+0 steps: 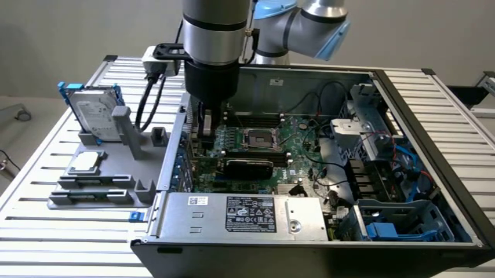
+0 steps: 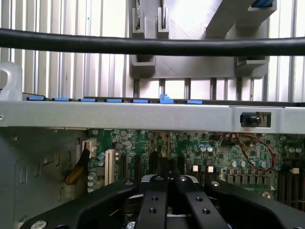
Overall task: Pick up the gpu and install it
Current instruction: 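Press down on the gpu until it lock into place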
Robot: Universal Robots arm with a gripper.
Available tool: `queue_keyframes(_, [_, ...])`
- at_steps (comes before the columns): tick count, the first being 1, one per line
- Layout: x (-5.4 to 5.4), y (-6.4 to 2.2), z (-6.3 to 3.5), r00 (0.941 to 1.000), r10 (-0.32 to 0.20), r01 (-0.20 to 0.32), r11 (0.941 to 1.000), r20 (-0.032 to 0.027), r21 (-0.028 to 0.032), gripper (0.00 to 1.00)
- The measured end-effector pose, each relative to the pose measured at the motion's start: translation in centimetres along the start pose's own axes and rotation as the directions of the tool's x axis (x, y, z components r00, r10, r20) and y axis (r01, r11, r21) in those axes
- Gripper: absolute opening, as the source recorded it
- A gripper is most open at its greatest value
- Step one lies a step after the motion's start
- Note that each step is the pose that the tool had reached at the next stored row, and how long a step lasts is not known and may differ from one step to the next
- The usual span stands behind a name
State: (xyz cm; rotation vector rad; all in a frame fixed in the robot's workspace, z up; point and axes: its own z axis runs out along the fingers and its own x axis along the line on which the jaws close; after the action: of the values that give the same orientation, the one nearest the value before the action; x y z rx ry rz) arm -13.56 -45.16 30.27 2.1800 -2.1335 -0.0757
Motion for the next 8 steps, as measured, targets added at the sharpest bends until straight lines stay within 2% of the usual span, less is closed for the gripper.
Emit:
queue_keyframes(3, [0.0,-0.81,-0.21,1.0000,-0.001,0.001,1.0000,0.0001,0.0000,0.11])
queue_keyframes(8, [0.1,-2.09,-1.08,1.0000,-0.003,0.003,1.0000,0.0020,0.0002,0.11])
